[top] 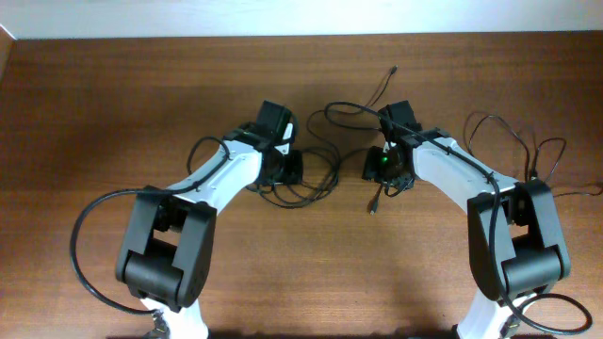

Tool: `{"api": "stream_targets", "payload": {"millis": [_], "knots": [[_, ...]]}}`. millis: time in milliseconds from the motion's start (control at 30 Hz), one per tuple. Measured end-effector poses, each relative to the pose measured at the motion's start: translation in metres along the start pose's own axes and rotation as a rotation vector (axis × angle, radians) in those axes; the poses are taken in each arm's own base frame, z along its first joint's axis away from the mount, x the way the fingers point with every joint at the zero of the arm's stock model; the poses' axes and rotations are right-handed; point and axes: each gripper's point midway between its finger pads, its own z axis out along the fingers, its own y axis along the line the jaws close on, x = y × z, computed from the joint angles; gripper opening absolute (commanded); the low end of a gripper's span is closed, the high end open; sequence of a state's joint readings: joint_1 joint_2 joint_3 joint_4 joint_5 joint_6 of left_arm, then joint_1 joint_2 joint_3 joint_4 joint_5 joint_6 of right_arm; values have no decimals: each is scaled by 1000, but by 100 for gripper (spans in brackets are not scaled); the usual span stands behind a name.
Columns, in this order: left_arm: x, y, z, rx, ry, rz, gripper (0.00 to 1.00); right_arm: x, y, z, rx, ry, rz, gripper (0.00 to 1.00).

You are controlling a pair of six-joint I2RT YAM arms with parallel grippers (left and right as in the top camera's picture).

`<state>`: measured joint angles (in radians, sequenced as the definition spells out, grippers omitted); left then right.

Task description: Untangle cables

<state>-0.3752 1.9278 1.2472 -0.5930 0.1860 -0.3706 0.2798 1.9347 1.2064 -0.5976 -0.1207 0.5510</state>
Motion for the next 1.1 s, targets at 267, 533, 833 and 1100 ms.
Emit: {"api": "stream_targets", "payload": {"millis": [267,533,833,1100], "knots": [[6,-10,12,-71,-59,-121,31,1,-1,1,2,3,0,42],[12,1,14,-123,-72,-150,0,1,-1,1,2,3,0,41],[-46,46,-210,143,-524,-354,0,2,-2,1,3,5,1,34],[-13,89,-312,127,-763,-460,0,3,1,2,-14,13,1,35]]}}
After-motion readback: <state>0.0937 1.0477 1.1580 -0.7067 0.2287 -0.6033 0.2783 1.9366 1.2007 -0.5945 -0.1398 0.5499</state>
